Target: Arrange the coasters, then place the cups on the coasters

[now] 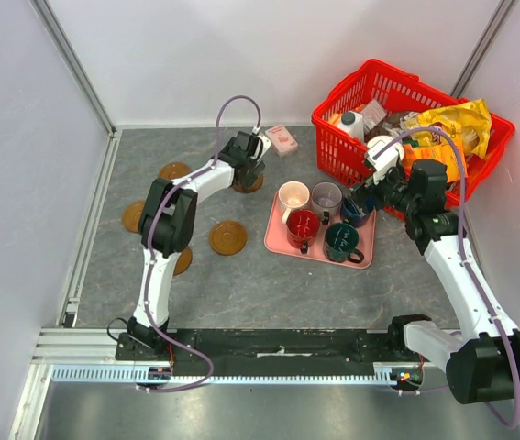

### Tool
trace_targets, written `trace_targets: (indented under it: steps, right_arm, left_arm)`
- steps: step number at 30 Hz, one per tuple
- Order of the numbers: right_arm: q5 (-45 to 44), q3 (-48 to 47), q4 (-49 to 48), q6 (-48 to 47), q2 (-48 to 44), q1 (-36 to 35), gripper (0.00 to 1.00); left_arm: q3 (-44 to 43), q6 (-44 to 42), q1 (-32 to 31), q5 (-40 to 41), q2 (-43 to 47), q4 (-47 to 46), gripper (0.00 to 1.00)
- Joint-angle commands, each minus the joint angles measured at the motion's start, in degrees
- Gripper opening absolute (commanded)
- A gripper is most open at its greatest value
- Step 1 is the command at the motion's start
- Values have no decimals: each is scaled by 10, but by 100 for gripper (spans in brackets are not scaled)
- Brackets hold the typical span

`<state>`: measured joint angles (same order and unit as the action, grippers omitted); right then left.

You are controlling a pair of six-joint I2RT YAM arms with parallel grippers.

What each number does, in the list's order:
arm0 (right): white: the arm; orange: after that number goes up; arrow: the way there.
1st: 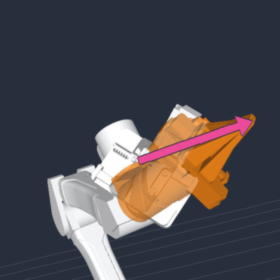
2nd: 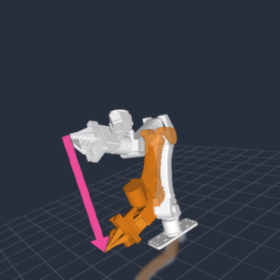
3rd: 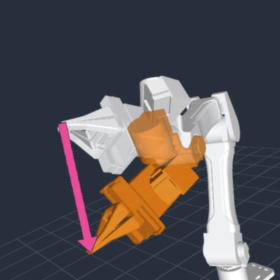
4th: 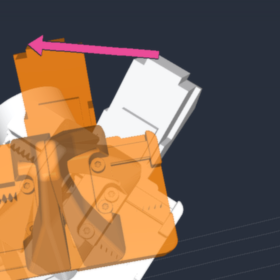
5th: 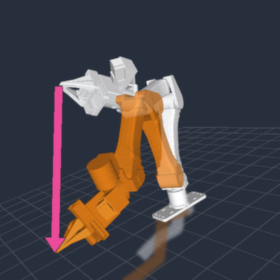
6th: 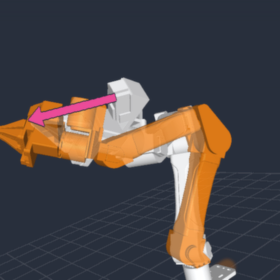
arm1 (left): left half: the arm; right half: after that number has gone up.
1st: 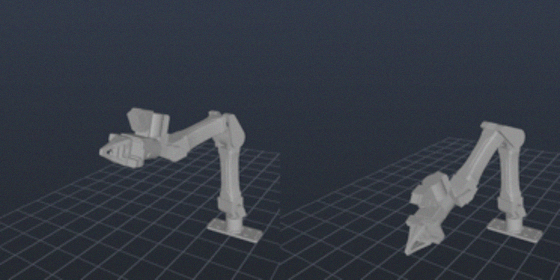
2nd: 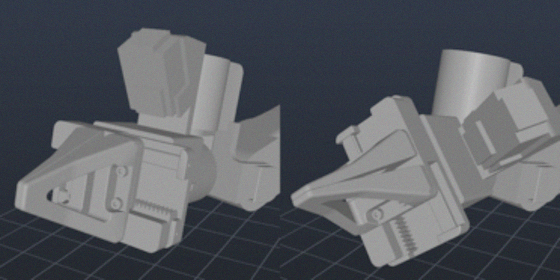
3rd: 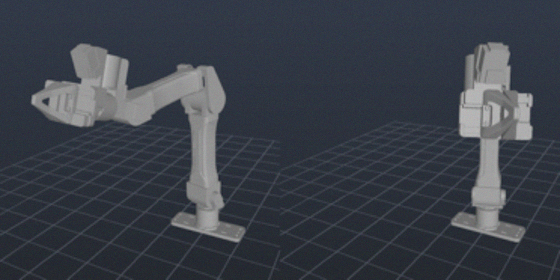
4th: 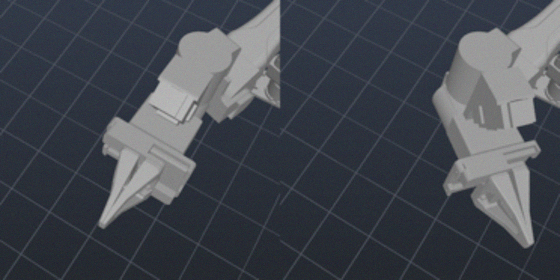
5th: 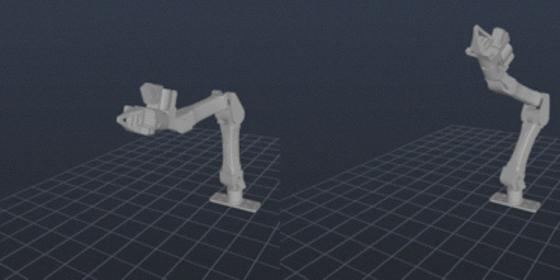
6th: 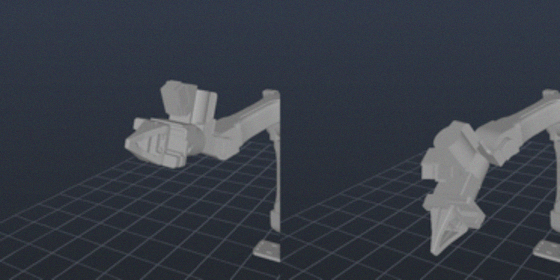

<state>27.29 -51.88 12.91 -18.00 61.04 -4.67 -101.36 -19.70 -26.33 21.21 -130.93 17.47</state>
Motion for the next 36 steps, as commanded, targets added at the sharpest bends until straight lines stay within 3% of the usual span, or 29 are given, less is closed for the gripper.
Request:
trace_targets:
  steps: [1,12,27,36]
  right_arm:
    - [15,1,-16,1,0,-6,98]
    - [7,1,-16,3,-8,-11,98]
    - [16,0,-16,6,-30,-8,98]
    - [25,0,-16,8,-28,-8,98]
  left_arm:
    - [95,-11,7,-21,55,55,92]
    - [281,-19,22,-44,148,6,92]
    - [188,-19,78,15,72,28,92]
    - [163,-21,95,23,74,41,92]
